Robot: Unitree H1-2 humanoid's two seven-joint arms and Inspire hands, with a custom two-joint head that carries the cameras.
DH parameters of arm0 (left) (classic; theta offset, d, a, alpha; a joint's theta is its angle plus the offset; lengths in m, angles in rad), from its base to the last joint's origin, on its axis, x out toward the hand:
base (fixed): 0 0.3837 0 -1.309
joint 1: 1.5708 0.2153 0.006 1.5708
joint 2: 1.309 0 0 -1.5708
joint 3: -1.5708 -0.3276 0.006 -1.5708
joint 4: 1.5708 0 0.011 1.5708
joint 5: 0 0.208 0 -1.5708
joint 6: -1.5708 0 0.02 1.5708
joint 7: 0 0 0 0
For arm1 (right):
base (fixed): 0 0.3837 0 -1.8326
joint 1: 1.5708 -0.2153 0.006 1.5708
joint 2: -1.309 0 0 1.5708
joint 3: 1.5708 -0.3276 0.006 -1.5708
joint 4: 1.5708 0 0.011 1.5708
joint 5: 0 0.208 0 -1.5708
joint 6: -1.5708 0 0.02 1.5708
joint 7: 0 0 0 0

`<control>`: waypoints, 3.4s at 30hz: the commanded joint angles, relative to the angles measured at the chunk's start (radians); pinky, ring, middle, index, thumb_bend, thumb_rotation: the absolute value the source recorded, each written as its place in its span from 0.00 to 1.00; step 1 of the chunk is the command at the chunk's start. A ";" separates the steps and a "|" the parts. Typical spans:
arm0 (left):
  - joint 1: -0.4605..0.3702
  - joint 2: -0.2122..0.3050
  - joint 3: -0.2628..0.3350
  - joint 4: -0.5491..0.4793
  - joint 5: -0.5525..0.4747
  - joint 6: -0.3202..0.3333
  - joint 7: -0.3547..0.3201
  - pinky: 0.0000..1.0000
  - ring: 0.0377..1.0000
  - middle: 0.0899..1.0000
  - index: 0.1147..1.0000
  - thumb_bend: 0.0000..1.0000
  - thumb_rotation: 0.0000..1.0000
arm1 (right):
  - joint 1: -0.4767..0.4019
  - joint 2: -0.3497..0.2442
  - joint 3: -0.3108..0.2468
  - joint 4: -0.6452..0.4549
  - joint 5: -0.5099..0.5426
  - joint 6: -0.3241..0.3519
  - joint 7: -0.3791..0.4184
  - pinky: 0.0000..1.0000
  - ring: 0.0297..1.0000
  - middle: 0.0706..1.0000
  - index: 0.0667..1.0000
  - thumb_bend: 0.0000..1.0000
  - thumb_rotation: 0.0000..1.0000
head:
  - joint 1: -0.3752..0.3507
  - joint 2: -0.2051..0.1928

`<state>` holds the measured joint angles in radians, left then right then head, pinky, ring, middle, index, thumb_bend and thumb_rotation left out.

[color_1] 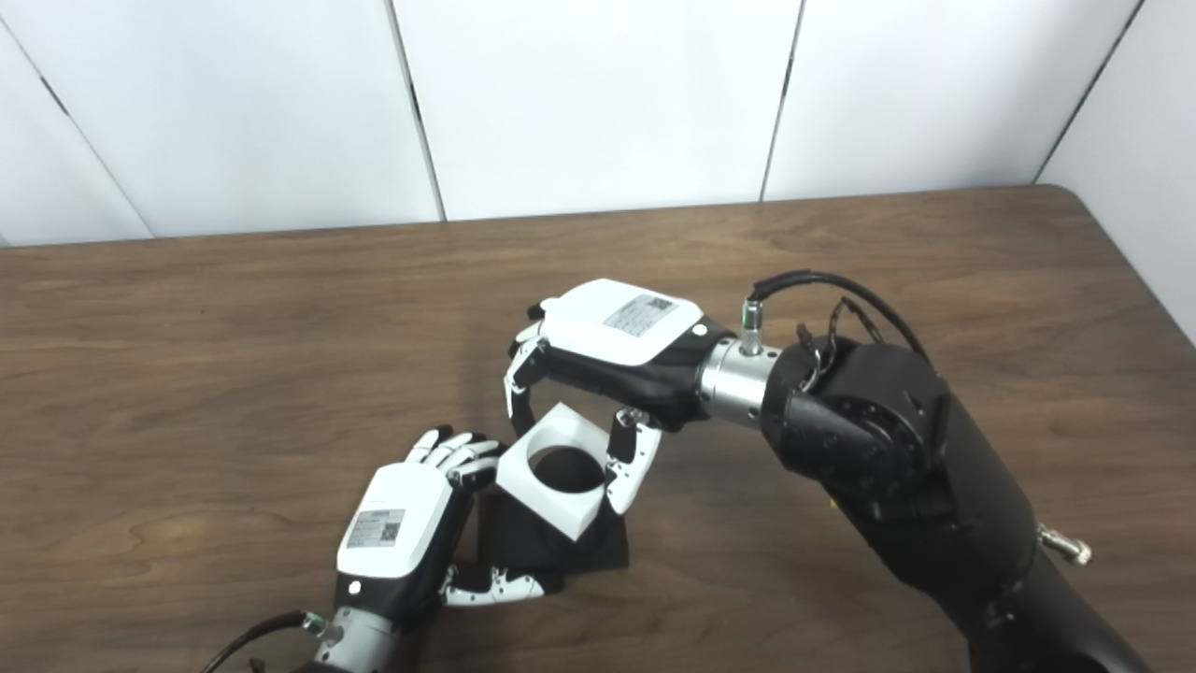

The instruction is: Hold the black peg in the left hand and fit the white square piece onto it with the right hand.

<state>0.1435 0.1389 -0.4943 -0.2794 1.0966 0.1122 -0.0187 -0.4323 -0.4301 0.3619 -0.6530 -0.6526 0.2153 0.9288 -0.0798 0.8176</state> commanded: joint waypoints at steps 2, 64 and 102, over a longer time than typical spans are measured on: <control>0.005 0.001 -0.020 0.008 0.027 0.004 -0.046 0.94 0.86 0.78 0.42 0.52 0.05 | -0.024 0.000 -0.006 -0.016 -0.005 -0.024 -0.027 0.97 0.86 0.71 0.44 0.52 0.13 | -0.001 0.001; 0.003 -0.015 -0.006 -0.002 0.082 0.067 -0.099 0.94 0.88 0.90 0.94 0.92 0.60 | 0.005 0.019 0.018 -0.033 -0.152 0.033 0.183 0.97 0.97 0.90 0.96 0.97 0.44 | -0.004 0.009; 0.056 0.050 0.739 -0.365 -0.966 0.203 -0.348 0.92 0.95 0.97 1.00 0.89 0.67 | 0.122 -0.026 -0.243 0.028 0.103 0.131 -0.057 0.90 0.99 0.97 1.00 0.80 0.69 | 0.049 -0.037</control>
<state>0.2043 0.1953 0.2127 -0.6481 0.1879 0.3752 -0.4262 -0.3208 -0.4515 0.1501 -0.6164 -0.5851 0.3246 0.9168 -0.0306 0.7793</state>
